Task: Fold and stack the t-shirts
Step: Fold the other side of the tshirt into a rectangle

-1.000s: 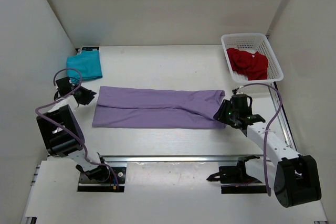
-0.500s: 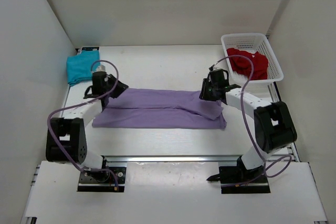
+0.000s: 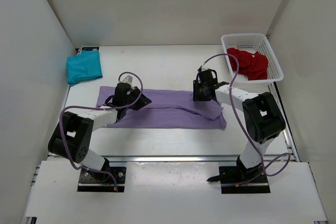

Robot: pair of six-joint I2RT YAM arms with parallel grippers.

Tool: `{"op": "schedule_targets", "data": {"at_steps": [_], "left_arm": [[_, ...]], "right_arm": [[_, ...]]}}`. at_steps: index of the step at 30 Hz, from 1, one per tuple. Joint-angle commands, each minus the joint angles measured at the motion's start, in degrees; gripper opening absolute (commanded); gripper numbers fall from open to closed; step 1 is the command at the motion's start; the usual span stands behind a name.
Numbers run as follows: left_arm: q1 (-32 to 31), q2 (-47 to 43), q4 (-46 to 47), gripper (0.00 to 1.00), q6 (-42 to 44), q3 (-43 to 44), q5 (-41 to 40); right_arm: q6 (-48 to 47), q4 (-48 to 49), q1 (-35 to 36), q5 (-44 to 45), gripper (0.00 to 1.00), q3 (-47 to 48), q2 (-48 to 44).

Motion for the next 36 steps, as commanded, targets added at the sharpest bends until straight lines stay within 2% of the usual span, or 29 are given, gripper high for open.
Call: {"op": "schedule_targets", "data": {"at_steps": [1, 10, 14, 18, 22, 27, 30, 33, 36], "left_arm": [[-0.71, 0.07, 3.13, 0.26, -0.65, -1.39, 1.26], [-4.40, 2.27, 5.23, 0.26, -0.92, -1.39, 1.79], [-4.32, 1.92, 5.15, 0.27, -0.92, -1.31, 1.71], [-4.05, 1.30, 5.33, 0.27, -1.27, -1.22, 2.14], [-4.31, 1.30, 5.42, 0.26, -1.71, -1.22, 2.14], [-4.49, 1.04, 6.03, 0.26, -2.32, -1.31, 3.02], [-4.58, -0.01, 6.03, 0.26, -2.41, -1.48, 3.10], [-3.79, -0.81, 6.03, 0.27, -2.68, -2.18, 3.19], [-4.14, -2.38, 5.86, 0.27, -2.85, -2.98, 3.28]], "right_arm": [[-1.09, 2.67, 1.06, 0.38, 0.36, 3.88, 1.29], [-1.36, 2.76, 1.06, -1.64, 0.37, 7.40, 6.82], [-1.27, 1.09, 1.67, -0.77, 0.12, 8.46, 6.39], [-0.48, -0.84, 4.65, 1.08, 0.00, 6.53, 1.22], [1.98, -4.44, 7.73, 2.30, 0.01, 3.19, -4.41], [6.63, -7.44, 16.42, 5.12, 0.00, -2.08, -10.30], [10.14, -6.30, 20.64, 4.86, 0.04, -4.97, -12.50], [11.48, -5.33, 23.29, 4.16, 0.18, -6.83, -14.26], [10.95, -5.85, 22.42, 3.98, 0.19, -7.27, -17.77]]}}
